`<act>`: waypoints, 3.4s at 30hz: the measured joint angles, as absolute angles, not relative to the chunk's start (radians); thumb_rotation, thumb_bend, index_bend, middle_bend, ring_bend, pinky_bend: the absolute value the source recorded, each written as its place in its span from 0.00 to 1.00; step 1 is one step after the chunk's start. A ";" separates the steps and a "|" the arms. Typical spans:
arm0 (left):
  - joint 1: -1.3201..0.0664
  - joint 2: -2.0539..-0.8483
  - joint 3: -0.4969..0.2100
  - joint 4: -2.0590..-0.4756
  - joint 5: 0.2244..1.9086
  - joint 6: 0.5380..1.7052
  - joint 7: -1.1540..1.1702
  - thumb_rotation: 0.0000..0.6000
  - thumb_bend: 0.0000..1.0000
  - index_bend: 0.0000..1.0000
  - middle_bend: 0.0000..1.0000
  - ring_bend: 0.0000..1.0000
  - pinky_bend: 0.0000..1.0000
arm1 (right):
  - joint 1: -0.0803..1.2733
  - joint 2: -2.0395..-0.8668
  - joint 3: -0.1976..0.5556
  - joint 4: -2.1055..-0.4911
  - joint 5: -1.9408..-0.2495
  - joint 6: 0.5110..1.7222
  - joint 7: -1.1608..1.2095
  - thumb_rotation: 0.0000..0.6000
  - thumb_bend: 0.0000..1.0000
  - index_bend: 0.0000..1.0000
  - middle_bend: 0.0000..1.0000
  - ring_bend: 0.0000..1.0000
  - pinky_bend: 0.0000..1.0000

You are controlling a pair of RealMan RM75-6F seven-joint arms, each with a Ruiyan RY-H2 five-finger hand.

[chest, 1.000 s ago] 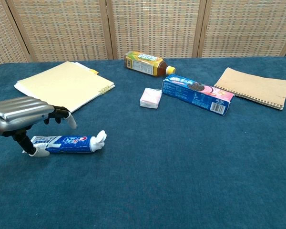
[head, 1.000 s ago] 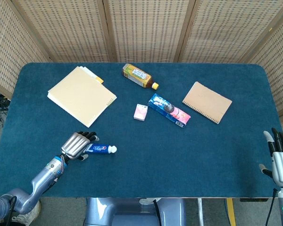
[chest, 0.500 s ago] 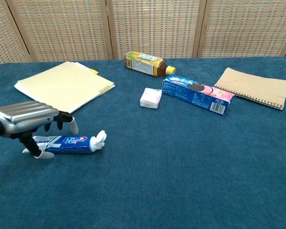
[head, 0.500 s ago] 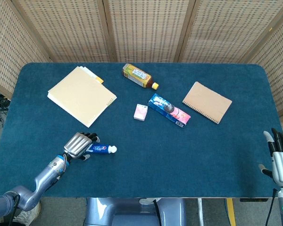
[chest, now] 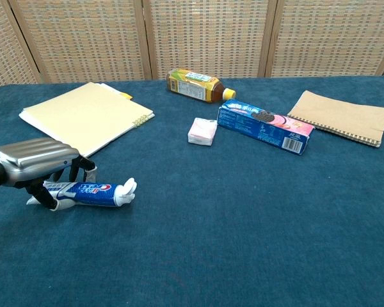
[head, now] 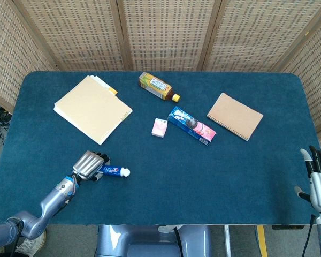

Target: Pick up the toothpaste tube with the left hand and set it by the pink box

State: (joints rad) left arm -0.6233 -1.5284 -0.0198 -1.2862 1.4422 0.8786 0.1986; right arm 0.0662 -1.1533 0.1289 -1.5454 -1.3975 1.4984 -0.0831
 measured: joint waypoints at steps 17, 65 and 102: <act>-0.617 -1.500 -0.045 -1.318 1.462 0.967 0.081 1.00 0.58 0.70 0.55 0.53 0.60 | 0.090 -1.156 0.132 -1.555 -1.390 1.443 -0.042 0.82 0.00 0.00 0.00 0.00 0.00; -1.089 -1.737 -0.401 -1.283 1.192 0.804 0.043 1.00 0.61 0.72 0.57 0.54 0.60 | 0.664 -1.017 0.561 -1.848 -0.779 0.813 0.446 0.15 0.00 0.07 0.00 0.00 0.00; -1.192 -1.807 -0.441 -1.251 1.006 0.801 0.083 1.00 0.64 0.74 0.59 0.55 0.60 | 0.826 -1.188 0.535 -1.871 -0.615 0.878 0.350 0.12 0.00 0.13 0.00 0.00 0.00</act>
State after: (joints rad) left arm -1.1922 -1.8068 -0.4408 -1.2514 1.0057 0.8013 0.0833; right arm 0.8260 -1.1876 0.5355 -1.8708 -0.6152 0.8778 0.3504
